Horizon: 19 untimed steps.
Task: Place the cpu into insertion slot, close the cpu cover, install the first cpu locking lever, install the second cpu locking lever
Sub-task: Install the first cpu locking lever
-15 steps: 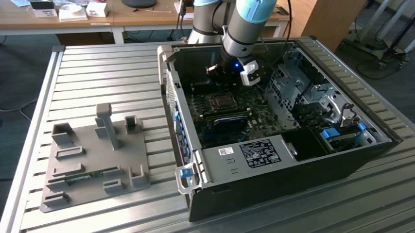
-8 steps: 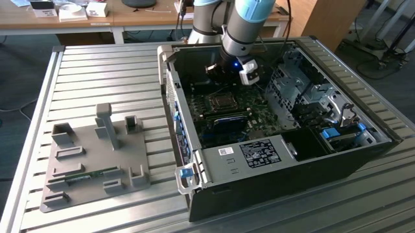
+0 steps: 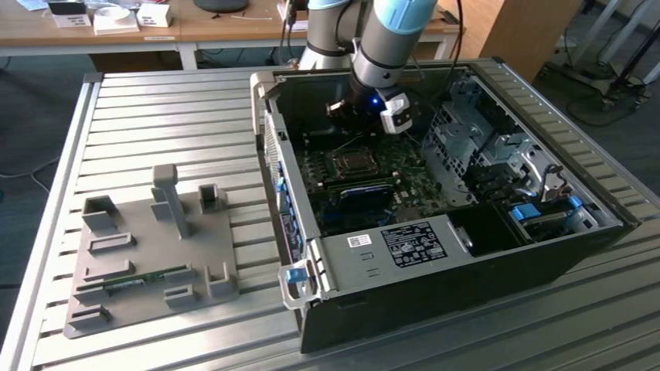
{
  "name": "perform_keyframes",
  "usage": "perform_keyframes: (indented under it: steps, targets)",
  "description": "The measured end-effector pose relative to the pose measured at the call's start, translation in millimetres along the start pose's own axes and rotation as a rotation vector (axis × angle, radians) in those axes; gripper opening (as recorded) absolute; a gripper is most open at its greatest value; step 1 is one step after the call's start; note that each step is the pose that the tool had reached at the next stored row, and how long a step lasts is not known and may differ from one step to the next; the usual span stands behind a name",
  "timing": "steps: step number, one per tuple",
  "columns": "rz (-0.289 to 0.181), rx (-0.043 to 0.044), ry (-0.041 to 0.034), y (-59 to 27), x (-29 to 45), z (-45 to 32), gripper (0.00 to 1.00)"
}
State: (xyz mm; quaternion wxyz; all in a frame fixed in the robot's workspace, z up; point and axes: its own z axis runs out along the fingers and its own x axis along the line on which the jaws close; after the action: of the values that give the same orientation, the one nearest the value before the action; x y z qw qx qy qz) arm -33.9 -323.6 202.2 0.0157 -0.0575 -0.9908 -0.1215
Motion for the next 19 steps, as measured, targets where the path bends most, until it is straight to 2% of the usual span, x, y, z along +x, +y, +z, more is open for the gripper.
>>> perform_keyframes:
  steps: [6,19]
  targets:
    - [0.0,0.0,0.0,1.5,0.3,-6.1,0.11]
    - [0.0,-0.0009,-0.003,4.5,1.4,-3.6,0.11]
